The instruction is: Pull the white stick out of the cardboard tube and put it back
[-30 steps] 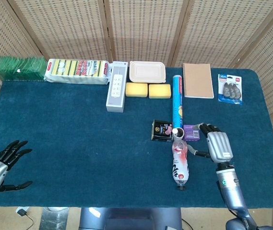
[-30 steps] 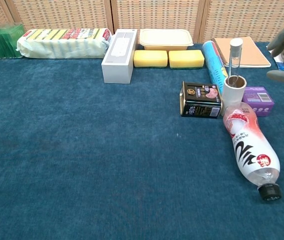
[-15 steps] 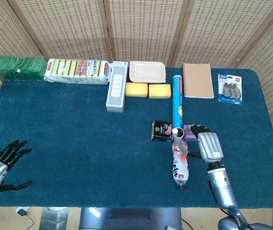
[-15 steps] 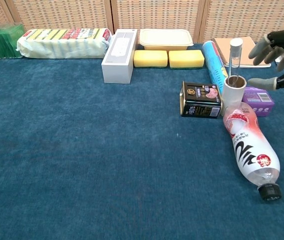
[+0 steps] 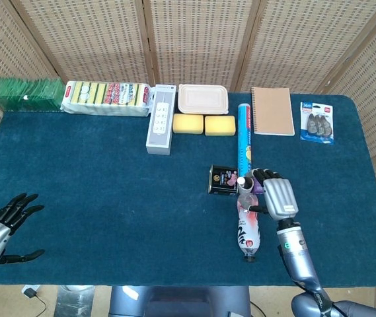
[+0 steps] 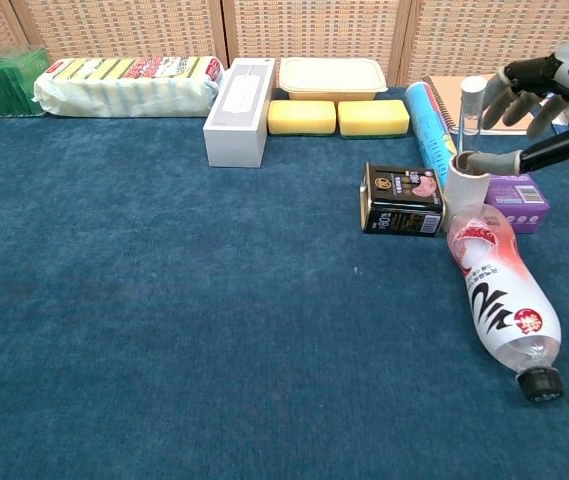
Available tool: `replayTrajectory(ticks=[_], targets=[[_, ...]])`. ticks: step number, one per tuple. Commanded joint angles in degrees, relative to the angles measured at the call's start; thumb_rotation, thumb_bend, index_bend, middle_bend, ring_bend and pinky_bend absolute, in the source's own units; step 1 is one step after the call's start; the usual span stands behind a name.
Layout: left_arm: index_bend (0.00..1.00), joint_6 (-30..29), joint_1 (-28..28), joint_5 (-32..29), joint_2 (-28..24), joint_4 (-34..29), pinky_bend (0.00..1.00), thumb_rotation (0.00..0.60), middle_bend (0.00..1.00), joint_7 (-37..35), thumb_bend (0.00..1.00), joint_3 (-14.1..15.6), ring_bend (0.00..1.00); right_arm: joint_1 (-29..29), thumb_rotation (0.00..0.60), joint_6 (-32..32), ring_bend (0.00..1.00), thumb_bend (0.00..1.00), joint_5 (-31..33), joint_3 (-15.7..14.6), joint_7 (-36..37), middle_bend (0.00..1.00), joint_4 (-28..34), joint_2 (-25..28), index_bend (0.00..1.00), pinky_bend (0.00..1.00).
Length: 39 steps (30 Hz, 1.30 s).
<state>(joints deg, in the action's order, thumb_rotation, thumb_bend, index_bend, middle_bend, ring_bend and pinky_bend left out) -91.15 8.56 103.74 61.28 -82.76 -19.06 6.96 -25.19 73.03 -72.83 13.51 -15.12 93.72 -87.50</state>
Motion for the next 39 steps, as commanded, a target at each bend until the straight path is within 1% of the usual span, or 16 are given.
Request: replayTrajectory(ticks=[1, 10, 21, 32, 37, 39], targets=[[0.16, 0.03, 0.00, -0.03, 0.00, -0.04, 0.24, 0.465, 0.08, 0.03, 0.11, 0.01, 0.03, -0.27, 0.433, -0.07, 0.34, 0.27, 0.26, 0.15, -0.34, 0.38, 0.09, -0.32, 0.33, 0.37], [0.16, 0.05, 0.02, -0.19, -0.07, 0.02, 0.24, 0.465, 0.08, -0.23, 0.11, -0.05, 0.03, -1.04, 0.436, 0.02, 0.36, 0.27, 0.95, 0.45, -1.67, 0.39, 0.13, -1.35, 0.35, 0.38], [0.16, 0.45, 0.20, -0.36, -0.04, 0.05, 0.24, 0.466, 0.08, -0.29, 0.11, -0.09, 0.03, -2.67, 0.436, -0.57, 0.37, 0.27, 2.48, 1.33, -3.23, 0.41, -2.02, -3.26, 0.38, 0.39], [0.16, 1.78, 0.66, -0.95, 0.10, -0.42, 0.24, 0.464, 0.08, 0.41, 0.11, -0.23, 0.03, -3.94, 0.435, -0.78, 0.39, 0.28, 3.41, 2.16, -4.85, 0.44, -2.48, -3.42, 0.42, 0.40], [0.16, 2.07, 0.74, -1.13, 0.13, -0.60, 0.24, 0.463, 0.08, 0.69, 0.11, -0.28, 0.03, -4.23, 0.456, -0.99, 0.41, 0.28, 3.92, 2.21, -5.11, 0.45, -2.57, -3.34, 0.43, 0.40], [0.16, 2.07, 0.73, -1.18, 0.13, -0.65, 0.24, 0.461, 0.08, 0.76, 0.11, -0.31, 0.03, -4.25, 0.475, -0.96, 0.41, 0.28, 4.08, 2.11, -5.20, 0.45, -2.57, -3.32, 0.44, 0.40]])
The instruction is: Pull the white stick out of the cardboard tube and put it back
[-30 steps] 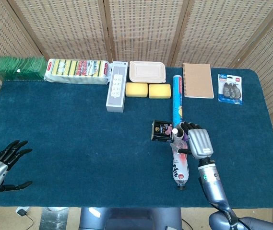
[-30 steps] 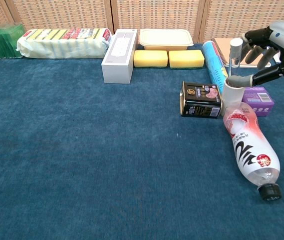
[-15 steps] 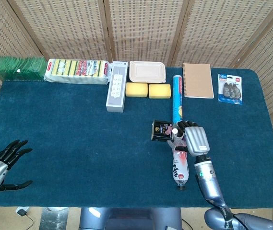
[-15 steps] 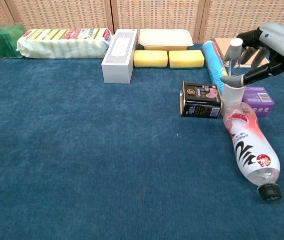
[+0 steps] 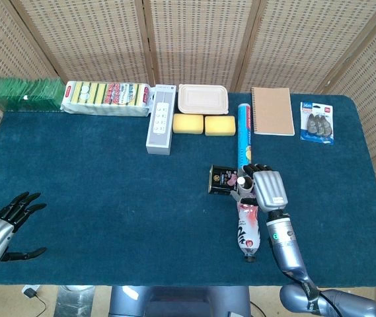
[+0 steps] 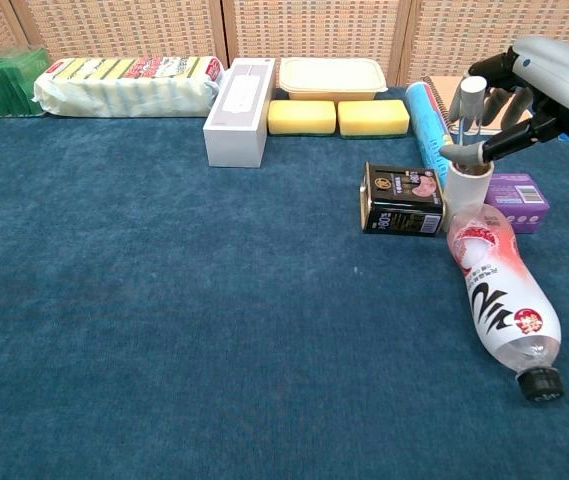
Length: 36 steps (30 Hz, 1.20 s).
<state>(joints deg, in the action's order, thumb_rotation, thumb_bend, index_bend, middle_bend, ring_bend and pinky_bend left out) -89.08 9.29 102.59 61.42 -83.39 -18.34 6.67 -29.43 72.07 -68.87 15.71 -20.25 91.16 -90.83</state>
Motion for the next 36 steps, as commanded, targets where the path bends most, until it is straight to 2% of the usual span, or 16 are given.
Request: replayTrajectory(ticks=[1, 12, 36], targets=[[0.16, 0.04, 0.01, -0.06, 0.01, -0.04, 0.24, 0.459, 0.08, 0.06, 0.11, -0.03, 0.03, -0.02, 0.484, 0.03, 0.42, 0.28, 0.18, -0.14, -0.13, 0.45, -0.01, 0.00, 0.44, 0.40], [0.16, 0.01, -0.02, -0.13, 0.02, 0.01, 0.24, 0.460, 0.08, 0.13, 0.11, -0.05, 0.03, -0.21, 0.594, 0.33, 0.44, 0.28, 0.65, -0.43, -0.74, 0.48, -0.09, -0.04, 0.47, 0.42], [0.16, 0.42, 0.09, -0.11, 0.14, -0.27, 0.24, 0.466, 0.08, 0.89, 0.11, 0.02, 0.03, -0.81, 0.600, 0.86, 0.48, 0.28, 1.68, -0.45, -2.54, 0.51, 0.44, 0.46, 0.52, 0.43]])
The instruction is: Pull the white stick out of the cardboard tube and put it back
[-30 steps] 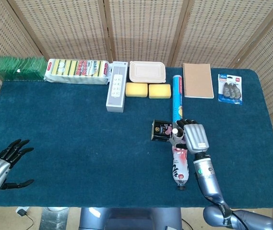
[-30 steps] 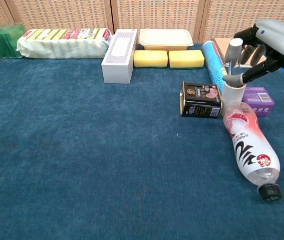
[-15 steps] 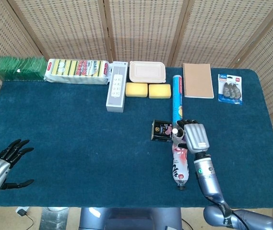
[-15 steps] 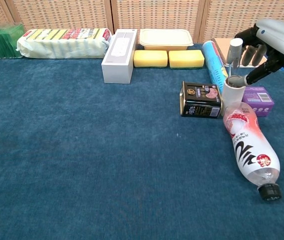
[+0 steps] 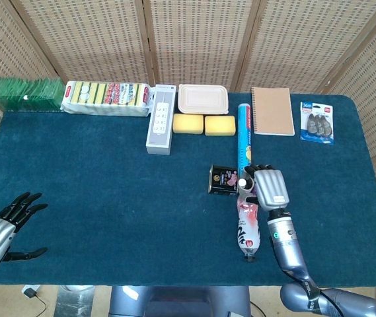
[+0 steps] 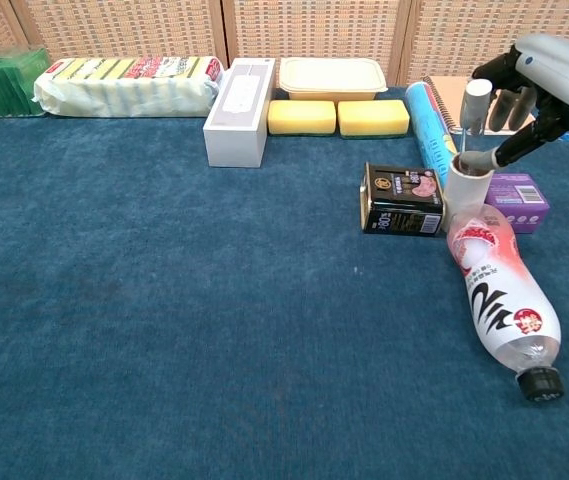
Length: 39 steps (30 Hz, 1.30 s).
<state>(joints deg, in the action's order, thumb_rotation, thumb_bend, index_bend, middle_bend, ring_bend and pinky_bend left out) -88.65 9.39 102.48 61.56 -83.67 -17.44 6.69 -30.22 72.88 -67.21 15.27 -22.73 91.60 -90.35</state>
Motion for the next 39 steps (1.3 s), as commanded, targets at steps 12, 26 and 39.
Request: replayTrajectory(ticks=[12, 26, 39], targets=[[0.16, 0.04, 0.01, -0.08, 0.03, 0.02, 0.24, 0.462, 0.08, 0.01, 0.11, -0.02, 0.03, -0.30, 0.600, 0.10, 0.51, 0.28, 0.52, -0.25, -1.15, 0.54, -0.12, -0.33, 0.58, 0.44], [0.16, 0.28, 0.11, -0.02, 0.05, -0.15, 0.24, 0.463, 0.08, 0.31, 0.11, 0.03, 0.03, -0.56, 0.600, 0.58, 0.62, 0.28, 0.95, -0.07, -2.32, 0.66, 0.76, -0.13, 0.61, 0.49], [0.16, 0.03, 0.04, 0.05, -0.05, -0.17, 0.24, 0.464, 0.08, 0.20, 0.11, 0.05, 0.03, -0.88, 0.600, 1.39, 0.79, 0.28, 0.69, 0.06, -2.60, 0.77, 1.12, -0.94, 0.63, 0.62]])
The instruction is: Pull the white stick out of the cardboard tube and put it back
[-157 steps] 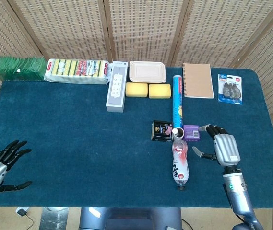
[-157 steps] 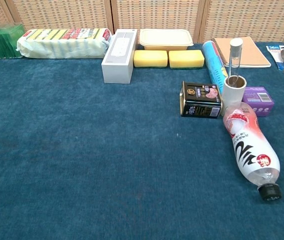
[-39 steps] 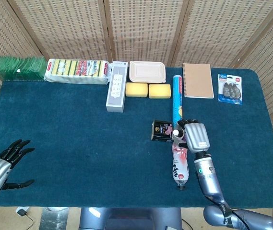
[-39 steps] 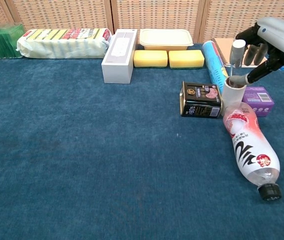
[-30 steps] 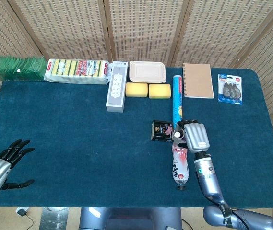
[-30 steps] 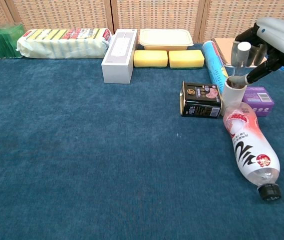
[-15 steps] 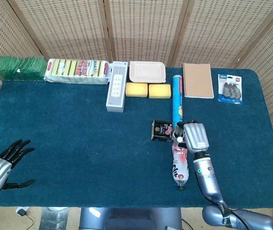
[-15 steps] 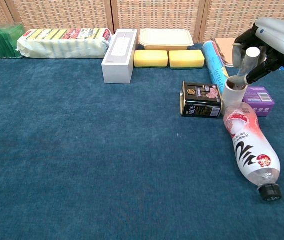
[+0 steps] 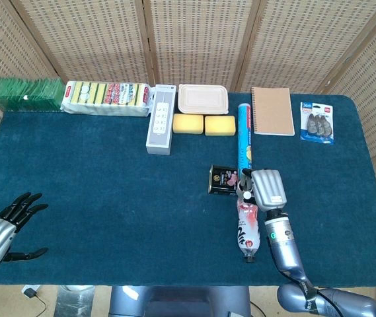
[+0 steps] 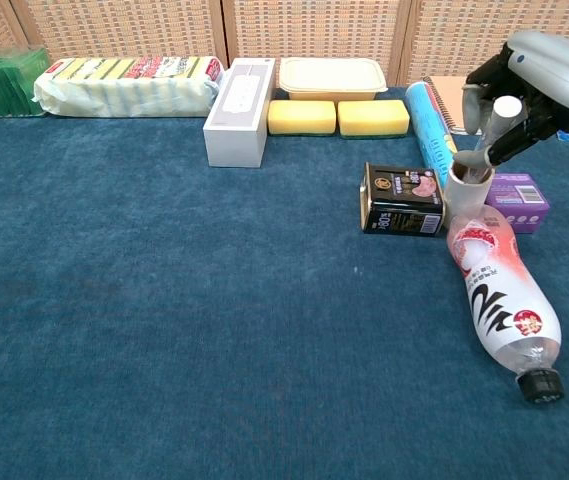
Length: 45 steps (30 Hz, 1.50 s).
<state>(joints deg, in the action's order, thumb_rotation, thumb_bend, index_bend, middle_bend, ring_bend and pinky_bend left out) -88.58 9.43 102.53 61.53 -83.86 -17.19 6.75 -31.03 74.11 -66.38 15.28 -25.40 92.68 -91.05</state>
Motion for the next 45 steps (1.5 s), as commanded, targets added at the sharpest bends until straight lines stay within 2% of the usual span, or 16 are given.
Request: replayTrajectory(ticks=[1, 26, 45], targets=[[0.16, -0.06, -0.01, 0.01, -0.03, 0.03, 0.24, 0.462, 0.08, -0.09, 0.11, 0.00, 0.03, -0.09, 0.600, 0.23, 0.80, 0.28, -0.16, 0.07, 0.10, 0.77, 0.03, -0.34, 0.64, 0.63], [0.16, -1.42, -0.39, 0.27, -0.37, 0.66, 0.24, 0.464, 0.08, -1.55, 0.11, -0.08, 0.03, -2.15, 0.600, 2.06, 0.89, 0.30, -2.35, 1.05, -2.08, 0.87, 2.51, -3.69, 0.75, 0.70], [0.16, -1.14, -0.25, 0.36, -0.34, 0.58, 0.24, 0.463, 0.08, -1.50, 0.11, -0.04, 0.03, -4.38, 0.600, 2.66, 0.92, 0.31, -2.39, 4.37, -2.51, 0.89, 2.17, -4.57, 0.77, 0.72]])
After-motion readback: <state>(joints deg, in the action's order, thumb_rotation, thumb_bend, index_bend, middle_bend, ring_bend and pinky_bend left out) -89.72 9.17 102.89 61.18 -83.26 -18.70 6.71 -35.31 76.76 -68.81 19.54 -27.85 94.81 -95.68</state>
